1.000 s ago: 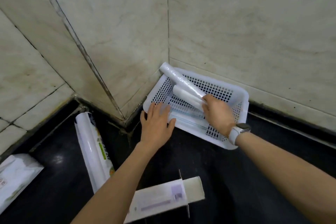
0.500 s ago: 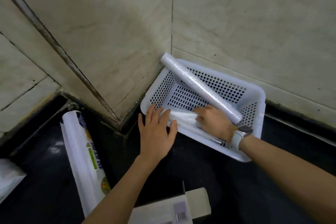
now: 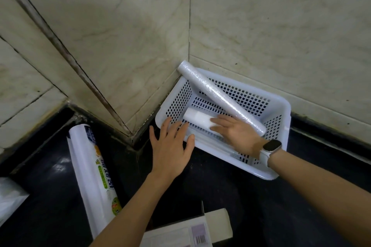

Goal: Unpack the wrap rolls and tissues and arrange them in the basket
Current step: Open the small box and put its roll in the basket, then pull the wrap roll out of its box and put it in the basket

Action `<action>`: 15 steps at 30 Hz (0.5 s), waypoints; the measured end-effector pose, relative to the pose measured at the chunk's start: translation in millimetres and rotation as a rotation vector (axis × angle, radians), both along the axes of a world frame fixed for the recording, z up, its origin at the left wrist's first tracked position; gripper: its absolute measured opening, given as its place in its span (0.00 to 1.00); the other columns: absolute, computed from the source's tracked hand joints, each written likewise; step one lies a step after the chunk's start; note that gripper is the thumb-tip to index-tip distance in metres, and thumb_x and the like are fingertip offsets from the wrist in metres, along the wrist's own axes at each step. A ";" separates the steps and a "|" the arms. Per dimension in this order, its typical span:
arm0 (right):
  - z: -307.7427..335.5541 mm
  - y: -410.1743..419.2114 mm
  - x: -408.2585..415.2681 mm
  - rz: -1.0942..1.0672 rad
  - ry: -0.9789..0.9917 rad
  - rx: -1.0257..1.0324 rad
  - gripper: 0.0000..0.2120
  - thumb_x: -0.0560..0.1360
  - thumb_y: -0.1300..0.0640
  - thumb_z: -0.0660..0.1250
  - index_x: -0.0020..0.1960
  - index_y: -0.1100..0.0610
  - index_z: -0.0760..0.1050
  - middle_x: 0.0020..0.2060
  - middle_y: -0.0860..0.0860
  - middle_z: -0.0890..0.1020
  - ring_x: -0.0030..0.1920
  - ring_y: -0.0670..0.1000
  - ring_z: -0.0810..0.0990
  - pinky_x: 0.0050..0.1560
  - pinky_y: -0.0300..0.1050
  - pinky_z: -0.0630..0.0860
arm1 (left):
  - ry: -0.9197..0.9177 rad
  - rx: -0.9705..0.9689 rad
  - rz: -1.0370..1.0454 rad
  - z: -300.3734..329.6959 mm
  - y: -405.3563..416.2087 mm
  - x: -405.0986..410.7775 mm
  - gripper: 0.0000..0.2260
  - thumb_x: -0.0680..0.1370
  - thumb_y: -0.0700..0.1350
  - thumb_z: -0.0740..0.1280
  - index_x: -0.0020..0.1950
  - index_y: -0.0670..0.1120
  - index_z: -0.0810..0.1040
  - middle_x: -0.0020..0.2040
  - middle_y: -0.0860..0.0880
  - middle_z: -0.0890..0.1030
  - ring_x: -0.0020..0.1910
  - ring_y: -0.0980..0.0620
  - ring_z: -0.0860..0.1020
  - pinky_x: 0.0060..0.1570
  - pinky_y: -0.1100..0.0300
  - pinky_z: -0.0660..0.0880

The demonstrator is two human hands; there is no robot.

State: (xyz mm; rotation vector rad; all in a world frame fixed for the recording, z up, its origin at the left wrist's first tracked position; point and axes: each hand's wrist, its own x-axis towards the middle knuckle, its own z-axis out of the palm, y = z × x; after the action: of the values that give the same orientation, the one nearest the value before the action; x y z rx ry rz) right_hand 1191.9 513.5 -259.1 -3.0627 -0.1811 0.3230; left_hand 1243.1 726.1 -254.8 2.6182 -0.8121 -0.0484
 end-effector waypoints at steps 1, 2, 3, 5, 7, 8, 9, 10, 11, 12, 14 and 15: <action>0.4 -3.2 -1.1 -0.008 0.076 0.046 0.21 0.78 0.58 0.56 0.71 0.51 0.60 0.75 0.49 0.57 0.75 0.51 0.52 0.74 0.48 0.51 | -0.002 0.009 0.000 0.0 0.2 0.4 0.20 0.79 0.55 0.52 0.69 0.50 0.66 0.71 0.50 0.68 0.74 0.49 0.54 0.70 0.38 0.43; 1.2 -5.5 -2.4 -0.029 0.139 0.096 0.22 0.79 0.57 0.55 0.72 0.50 0.58 0.75 0.47 0.55 0.75 0.50 0.50 0.74 0.47 0.50 | -0.003 0.027 0.001 0.3 0.4 0.6 0.20 0.79 0.55 0.51 0.70 0.50 0.65 0.71 0.50 0.67 0.75 0.49 0.53 0.70 0.38 0.42; 1.9 -6.9 -4.1 -0.058 0.169 0.159 0.22 0.79 0.58 0.54 0.72 0.49 0.57 0.75 0.47 0.54 0.75 0.49 0.49 0.74 0.46 0.49 | -0.004 0.051 0.001 0.7 0.4 0.8 0.21 0.79 0.56 0.50 0.70 0.51 0.64 0.72 0.51 0.67 0.75 0.50 0.53 0.70 0.38 0.41; 5.7 -6.6 -6.1 -0.154 0.140 0.321 0.22 0.79 0.61 0.53 0.71 0.50 0.59 0.75 0.48 0.57 0.75 0.49 0.53 0.73 0.45 0.52 | -0.007 0.092 -0.002 1.7 0.1 1.8 0.22 0.79 0.56 0.48 0.71 0.52 0.63 0.72 0.52 0.66 0.75 0.50 0.52 0.70 0.37 0.40; 15.0 -2.4 -6.5 -0.282 0.086 0.455 0.20 0.78 0.62 0.52 0.69 0.51 0.64 0.72 0.53 0.65 0.68 0.54 0.69 0.68 0.50 0.67 | 0.000 0.134 -0.008 3.4 -0.6 2.9 0.23 0.79 0.56 0.47 0.72 0.51 0.61 0.73 0.51 0.64 0.75 0.49 0.50 0.69 0.36 0.39; 21.1 0.9 -6.5 -0.331 0.058 0.495 0.20 0.78 0.63 0.52 0.68 0.51 0.66 0.69 0.56 0.70 0.58 0.56 0.77 0.60 0.52 0.75 | 0.008 0.156 -0.014 4.8 -0.9 3.5 0.23 0.79 0.57 0.46 0.72 0.51 0.60 0.74 0.51 0.62 0.75 0.50 0.49 0.69 0.35 0.38; 27.6 5.2 -7.0 -0.362 0.027 0.519 0.19 0.78 0.63 0.52 0.67 0.52 0.67 0.66 0.57 0.73 0.47 0.56 0.81 0.51 0.53 0.78 | 0.022 0.166 -0.021 6.7 -0.9 4.1 0.23 0.79 0.57 0.47 0.73 0.51 0.59 0.75 0.51 0.61 0.76 0.50 0.48 0.68 0.35 0.37; 34.1 10.3 -7.6 -0.376 -0.006 0.534 0.18 0.78 0.62 0.52 0.65 0.53 0.69 0.64 0.56 0.75 0.39 0.54 0.80 0.46 0.52 0.79 | 0.042 0.155 -0.025 9.3 -0.1 4.0 0.23 0.79 0.56 0.48 0.73 0.51 0.59 0.76 0.50 0.59 0.76 0.51 0.48 0.68 0.35 0.36; 39.8 16.3 -9.2 -0.381 -0.038 0.545 0.17 0.78 0.62 0.53 0.65 0.54 0.70 0.63 0.55 0.76 0.37 0.53 0.79 0.45 0.49 0.79 | 0.063 0.126 -0.026 12.6 1.7 3.3 0.23 0.79 0.55 0.50 0.73 0.50 0.60 0.76 0.50 0.58 0.76 0.51 0.47 0.68 0.36 0.36; 45.1 23.6 -11.1 -0.382 -0.069 0.557 0.17 0.78 0.62 0.53 0.64 0.54 0.70 0.63 0.55 0.76 0.42 0.53 0.80 0.49 0.46 0.76 | 0.077 0.088 -0.019 16.4 5.1 1.5 0.22 0.79 0.54 0.52 0.72 0.50 0.60 0.76 0.49 0.58 0.76 0.52 0.47 0.69 0.37 0.36; 54.1 42.6 -16.9 -0.369 -0.135 0.582 0.16 0.78 0.62 0.54 0.64 0.56 0.71 0.64 0.54 0.75 0.58 0.53 0.76 0.59 0.38 0.67 | 0.071 0.003 0.032 24.3 18.1 -5.4 0.20 0.79 0.51 0.56 0.71 0.49 0.63 0.76 0.49 0.59 0.76 0.51 0.49 0.70 0.38 0.37; 57.5 54.3 -20.3 -0.360 -0.171 0.594 0.16 0.78 0.62 0.54 0.64 0.57 0.71 0.64 0.54 0.75 0.62 0.53 0.73 0.60 0.36 0.64 | 0.061 -0.041 0.079 27.5 27.9 -10.6 0.20 0.78 0.50 0.57 0.70 0.49 0.65 0.75 0.48 0.60 0.75 0.50 0.51 0.70 0.38 0.39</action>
State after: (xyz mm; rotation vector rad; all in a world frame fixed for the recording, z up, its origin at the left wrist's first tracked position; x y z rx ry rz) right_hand 1171.6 567.8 -201.6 -2.4618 0.2280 -0.0178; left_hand 1232.6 754.0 -227.2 2.5939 -0.6810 -0.0875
